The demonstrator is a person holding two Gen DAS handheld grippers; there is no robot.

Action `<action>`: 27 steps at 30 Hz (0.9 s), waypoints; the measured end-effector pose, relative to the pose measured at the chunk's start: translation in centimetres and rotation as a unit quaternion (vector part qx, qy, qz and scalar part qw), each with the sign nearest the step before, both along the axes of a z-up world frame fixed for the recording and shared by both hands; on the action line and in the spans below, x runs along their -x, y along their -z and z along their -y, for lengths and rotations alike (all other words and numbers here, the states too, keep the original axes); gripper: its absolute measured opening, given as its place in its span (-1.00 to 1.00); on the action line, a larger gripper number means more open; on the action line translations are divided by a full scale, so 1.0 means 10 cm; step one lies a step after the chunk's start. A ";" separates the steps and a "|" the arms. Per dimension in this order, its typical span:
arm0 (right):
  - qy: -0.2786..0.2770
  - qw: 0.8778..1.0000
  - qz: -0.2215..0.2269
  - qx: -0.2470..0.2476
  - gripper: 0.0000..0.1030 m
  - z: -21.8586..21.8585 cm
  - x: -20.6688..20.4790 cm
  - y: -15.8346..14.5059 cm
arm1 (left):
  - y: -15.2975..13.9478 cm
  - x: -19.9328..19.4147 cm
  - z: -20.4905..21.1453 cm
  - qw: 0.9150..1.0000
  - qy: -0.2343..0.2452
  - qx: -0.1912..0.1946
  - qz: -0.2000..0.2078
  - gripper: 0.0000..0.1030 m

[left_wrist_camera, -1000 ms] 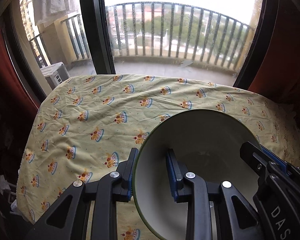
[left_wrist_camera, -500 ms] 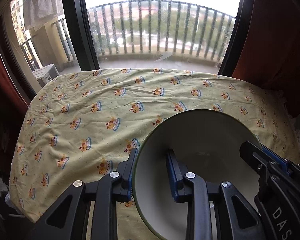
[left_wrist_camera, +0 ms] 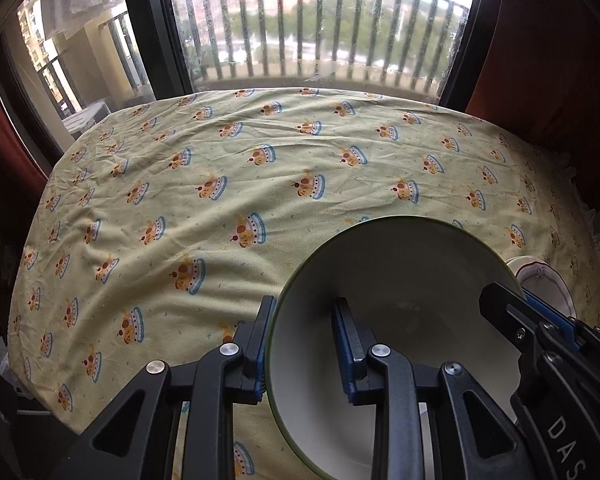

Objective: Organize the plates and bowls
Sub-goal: 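Lift the bowl with both grippers and carry it to the bowl stack, then lower the bowl into the bowl stack and open both grippers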

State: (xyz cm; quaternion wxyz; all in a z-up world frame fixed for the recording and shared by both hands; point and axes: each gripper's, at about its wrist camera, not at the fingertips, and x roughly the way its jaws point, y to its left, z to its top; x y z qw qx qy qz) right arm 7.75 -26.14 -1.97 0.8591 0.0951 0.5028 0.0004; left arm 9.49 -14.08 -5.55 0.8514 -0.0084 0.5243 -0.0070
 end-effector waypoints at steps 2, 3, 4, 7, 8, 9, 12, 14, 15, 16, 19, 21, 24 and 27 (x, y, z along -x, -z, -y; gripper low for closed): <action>-0.003 1.000 -0.005 0.001 -0.63 0.00 0.02 0.05 | 0.04 0.01 0.01 1.000 -0.001 -0.001 -0.006 -0.49; -0.004 1.000 -0.007 0.001 -0.63 0.00 0.02 0.07 | 0.06 0.02 0.01 1.000 -0.002 -0.002 -0.008 -0.49; -0.004 1.000 -0.009 0.001 -0.63 0.00 0.02 0.08 | 0.08 0.02 0.02 1.000 -0.002 -0.003 -0.010 -0.49; -0.004 1.000 -0.014 0.000 -0.63 0.01 0.03 0.13 | 0.12 0.03 0.03 1.000 -0.002 -0.007 -0.016 -0.49; -0.005 1.000 -0.015 0.000 -0.63 0.01 0.03 0.15 | 0.14 0.03 0.03 1.000 -0.002 -0.008 -0.020 -0.49; -0.006 1.000 -0.014 0.002 -0.63 0.01 0.03 0.16 | 0.16 0.03 0.03 1.000 -0.001 -0.008 -0.025 -0.49; -0.007 1.000 -0.011 0.010 -0.63 0.01 0.02 0.20 | 0.21 0.02 0.05 0.999 -0.001 -0.004 -0.037 -0.49; -0.009 1.000 -0.008 0.017 -0.63 0.01 0.01 0.21 | 0.23 0.01 0.06 0.999 0.000 -0.007 -0.038 -0.49; -0.009 1.000 -0.007 0.018 -0.63 0.01 0.00 0.21 | 0.24 0.00 0.07 0.999 0.001 -0.007 -0.040 -0.49; -0.010 1.000 -0.007 0.019 -0.63 0.02 0.00 0.22 | 0.25 0.00 0.07 0.999 0.002 -0.007 -0.041 -0.49; -0.010 1.000 -0.004 0.028 -0.63 0.02 -0.01 0.24 | 0.29 -0.01 0.10 0.999 0.005 -0.008 -0.048 -0.49; -0.011 0.999 -0.003 0.036 -0.63 0.02 -0.01 0.25 | 0.29 0.00 0.12 0.999 0.008 -0.015 -0.045 -0.49; -0.008 0.999 -0.002 0.037 -0.63 0.01 -0.01 0.25 | 0.29 -0.01 0.11 0.999 0.011 -0.014 -0.046 -0.48; 0.001 0.999 -0.002 0.037 -0.62 0.00 -0.01 0.26 | 0.30 -0.02 0.09 0.998 0.024 -0.003 -0.054 -0.40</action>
